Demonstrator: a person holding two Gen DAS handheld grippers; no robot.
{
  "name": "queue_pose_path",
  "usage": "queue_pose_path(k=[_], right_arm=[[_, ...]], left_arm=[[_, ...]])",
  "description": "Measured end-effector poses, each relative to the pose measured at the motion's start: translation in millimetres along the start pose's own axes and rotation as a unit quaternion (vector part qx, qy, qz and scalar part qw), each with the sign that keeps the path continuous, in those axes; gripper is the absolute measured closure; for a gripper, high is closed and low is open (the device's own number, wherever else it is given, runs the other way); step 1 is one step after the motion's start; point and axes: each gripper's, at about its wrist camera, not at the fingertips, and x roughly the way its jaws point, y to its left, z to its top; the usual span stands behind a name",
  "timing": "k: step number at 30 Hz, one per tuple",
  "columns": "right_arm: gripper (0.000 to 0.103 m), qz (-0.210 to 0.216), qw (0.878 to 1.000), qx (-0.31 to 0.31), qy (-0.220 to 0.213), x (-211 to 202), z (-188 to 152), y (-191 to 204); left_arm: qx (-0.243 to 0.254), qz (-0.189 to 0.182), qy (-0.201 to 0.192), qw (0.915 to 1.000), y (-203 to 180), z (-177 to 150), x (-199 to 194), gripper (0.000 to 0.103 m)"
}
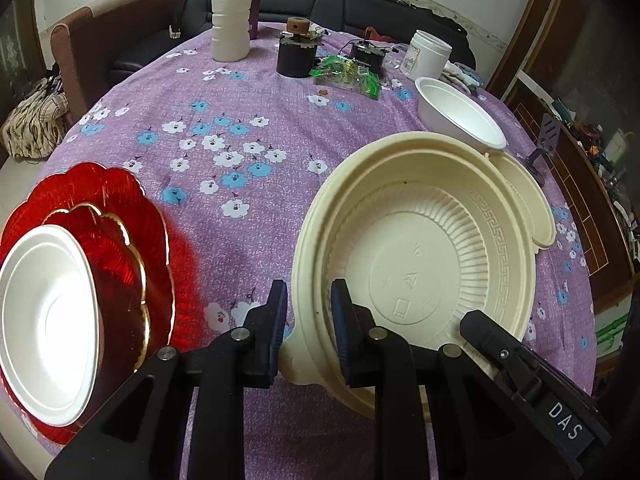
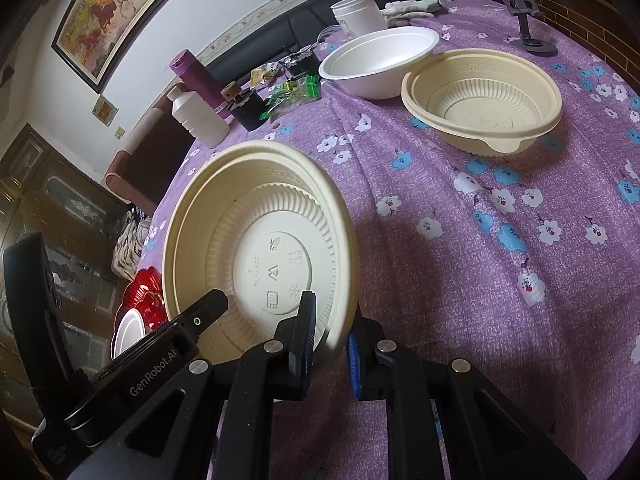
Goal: Organize plates and bowls
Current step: 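Lift the large beige bowl and carry it toward the plate stack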
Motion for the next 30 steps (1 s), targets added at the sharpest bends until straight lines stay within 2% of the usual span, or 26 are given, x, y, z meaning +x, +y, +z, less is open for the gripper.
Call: queue_pose_path(k=[30], right_arm=[[0.09,0.01,0.999,-0.037,-0.013,-12,-13,23]], left_arm=[[-0.009,0.0,-0.025,0.9996,17,-11,-19,0.083]])
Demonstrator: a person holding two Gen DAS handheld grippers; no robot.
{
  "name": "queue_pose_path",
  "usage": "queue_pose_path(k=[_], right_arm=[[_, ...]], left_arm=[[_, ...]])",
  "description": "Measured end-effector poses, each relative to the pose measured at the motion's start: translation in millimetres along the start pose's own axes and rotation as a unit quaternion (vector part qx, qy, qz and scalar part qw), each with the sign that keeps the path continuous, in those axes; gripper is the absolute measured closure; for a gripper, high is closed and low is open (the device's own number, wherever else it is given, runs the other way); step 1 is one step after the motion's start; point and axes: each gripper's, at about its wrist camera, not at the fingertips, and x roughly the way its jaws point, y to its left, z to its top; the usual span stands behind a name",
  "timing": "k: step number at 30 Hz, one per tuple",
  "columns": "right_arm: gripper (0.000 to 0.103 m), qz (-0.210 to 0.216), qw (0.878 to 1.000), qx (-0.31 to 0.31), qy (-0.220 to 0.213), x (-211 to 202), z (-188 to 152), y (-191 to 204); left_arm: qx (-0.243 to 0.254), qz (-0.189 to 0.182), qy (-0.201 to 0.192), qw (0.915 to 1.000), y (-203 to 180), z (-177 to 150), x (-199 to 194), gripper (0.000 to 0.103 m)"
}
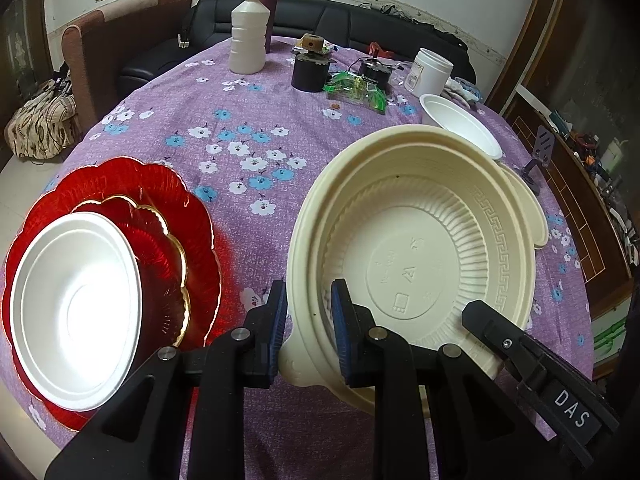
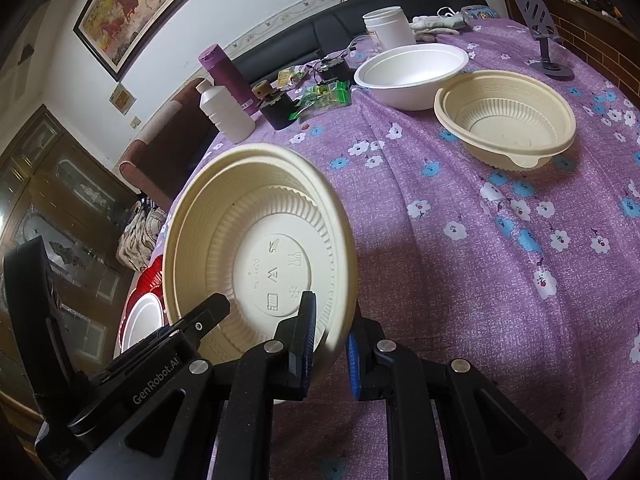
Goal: Organize plates and bowls
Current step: 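Lift the large beige bowl and carry it toward the plate stack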
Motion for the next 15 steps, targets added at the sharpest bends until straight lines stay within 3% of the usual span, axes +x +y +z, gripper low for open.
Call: queue_pose_path(k=[15], right_arm=[[0.09,0.007,1.0,-0.003,0.004,1.1,-8.1,1.3]], left_arm=[[0.006,0.005,-0.003,1.0,3.3,-9.6,-4.9,0.083]])
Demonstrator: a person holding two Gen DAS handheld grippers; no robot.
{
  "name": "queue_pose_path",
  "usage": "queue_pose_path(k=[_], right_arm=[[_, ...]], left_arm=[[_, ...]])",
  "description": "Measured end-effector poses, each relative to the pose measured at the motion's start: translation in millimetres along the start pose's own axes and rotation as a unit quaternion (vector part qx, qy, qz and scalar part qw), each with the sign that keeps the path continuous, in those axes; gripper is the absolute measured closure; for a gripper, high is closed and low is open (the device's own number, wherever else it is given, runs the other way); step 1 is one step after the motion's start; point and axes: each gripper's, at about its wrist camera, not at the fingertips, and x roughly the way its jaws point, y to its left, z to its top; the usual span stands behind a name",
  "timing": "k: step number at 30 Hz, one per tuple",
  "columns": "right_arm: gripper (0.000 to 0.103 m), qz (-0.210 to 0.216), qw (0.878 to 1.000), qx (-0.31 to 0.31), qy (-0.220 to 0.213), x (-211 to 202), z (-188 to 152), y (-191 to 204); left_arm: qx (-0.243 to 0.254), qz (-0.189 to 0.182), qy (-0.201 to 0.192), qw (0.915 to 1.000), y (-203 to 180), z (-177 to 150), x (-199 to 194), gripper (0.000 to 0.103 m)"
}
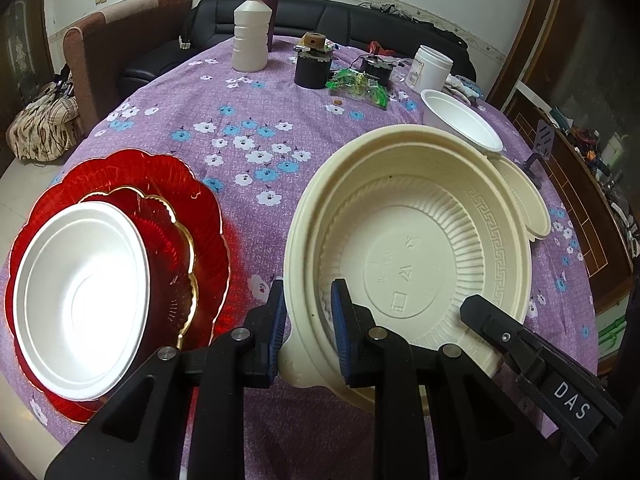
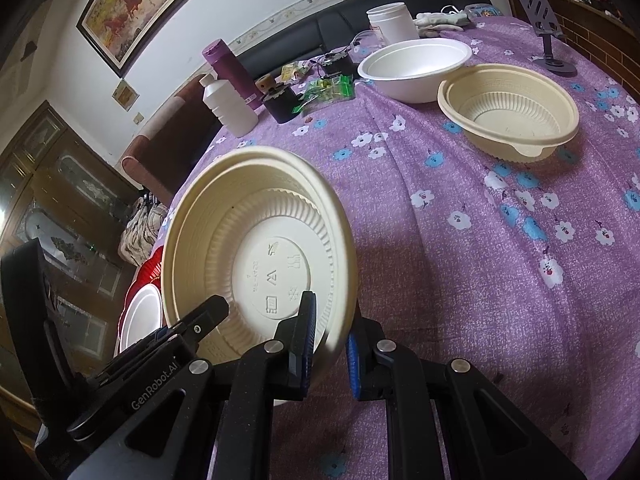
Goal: Organize plates and bowls
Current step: 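Lift the large beige bowl and carry it toward the plate stack, then lower the large beige bowl onto the white foam bowl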
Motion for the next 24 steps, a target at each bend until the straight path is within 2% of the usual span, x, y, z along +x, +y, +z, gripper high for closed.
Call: queue_pose_path(k=[24], right_arm=[[0.09,0.006,1.0,-0.016,-0.004,-5,-8,15]], left_arm=[[-0.007,0.0,-0.014,0.9999,11,-6,-13,0.083]])
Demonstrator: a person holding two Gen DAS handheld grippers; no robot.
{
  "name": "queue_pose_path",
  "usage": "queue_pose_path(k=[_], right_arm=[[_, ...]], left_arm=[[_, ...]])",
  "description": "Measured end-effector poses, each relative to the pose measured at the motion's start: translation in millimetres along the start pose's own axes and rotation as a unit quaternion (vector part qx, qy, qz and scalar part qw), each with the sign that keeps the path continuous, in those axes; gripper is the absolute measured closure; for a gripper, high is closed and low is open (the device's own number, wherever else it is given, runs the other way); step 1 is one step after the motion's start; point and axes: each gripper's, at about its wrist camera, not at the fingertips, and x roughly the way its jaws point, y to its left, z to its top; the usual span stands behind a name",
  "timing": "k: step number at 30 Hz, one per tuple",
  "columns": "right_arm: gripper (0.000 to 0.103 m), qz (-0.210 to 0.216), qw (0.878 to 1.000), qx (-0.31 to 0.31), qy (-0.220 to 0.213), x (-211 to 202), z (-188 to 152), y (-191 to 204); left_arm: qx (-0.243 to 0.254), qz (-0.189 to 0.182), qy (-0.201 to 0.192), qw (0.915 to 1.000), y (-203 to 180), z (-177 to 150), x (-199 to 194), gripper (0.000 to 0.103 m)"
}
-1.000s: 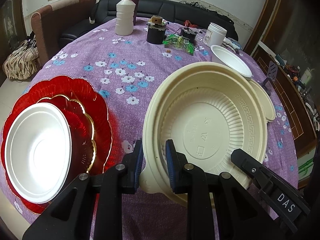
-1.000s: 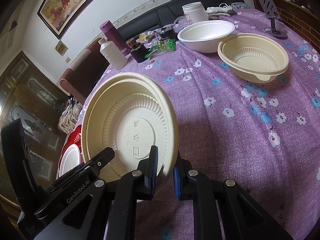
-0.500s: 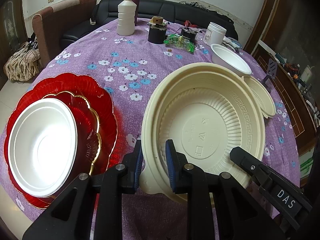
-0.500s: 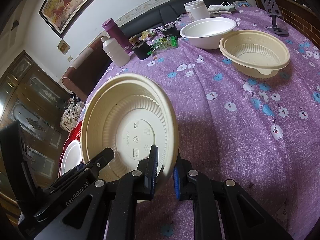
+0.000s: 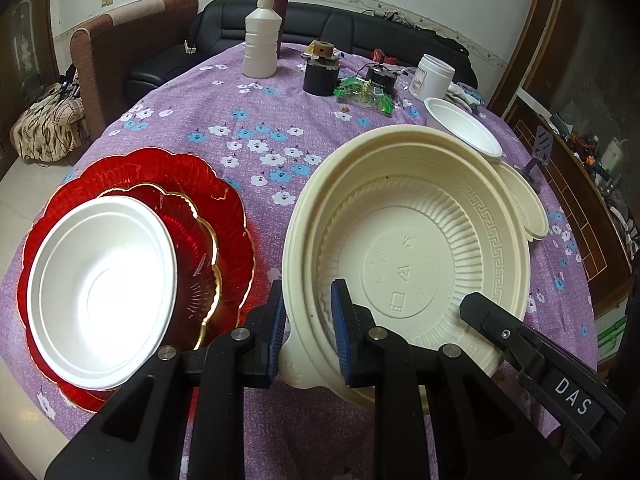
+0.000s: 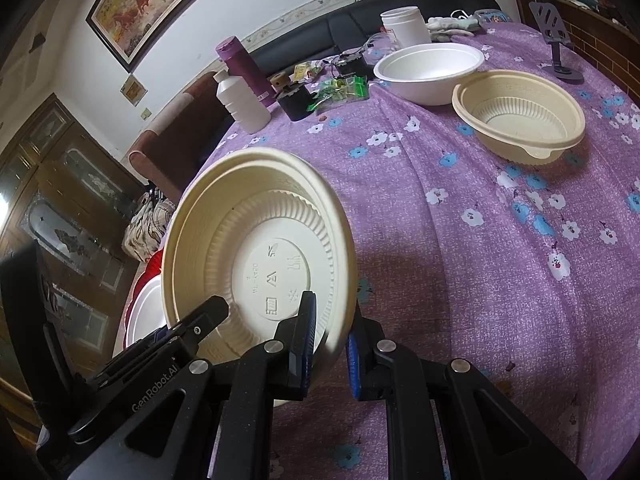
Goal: Organize plates and bowls
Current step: 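Lower the large beige bowl onto the white foam bowl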
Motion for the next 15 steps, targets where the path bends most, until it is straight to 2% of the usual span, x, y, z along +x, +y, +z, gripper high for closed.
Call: queue_pose_path(k=[15], right_arm=[[0.09,0.008,1.0,-0.025,-0.012,-9,2,20]], left_arm=[[-0.011,0.001,-0.021,0.9997,13,2,-16,0.083]])
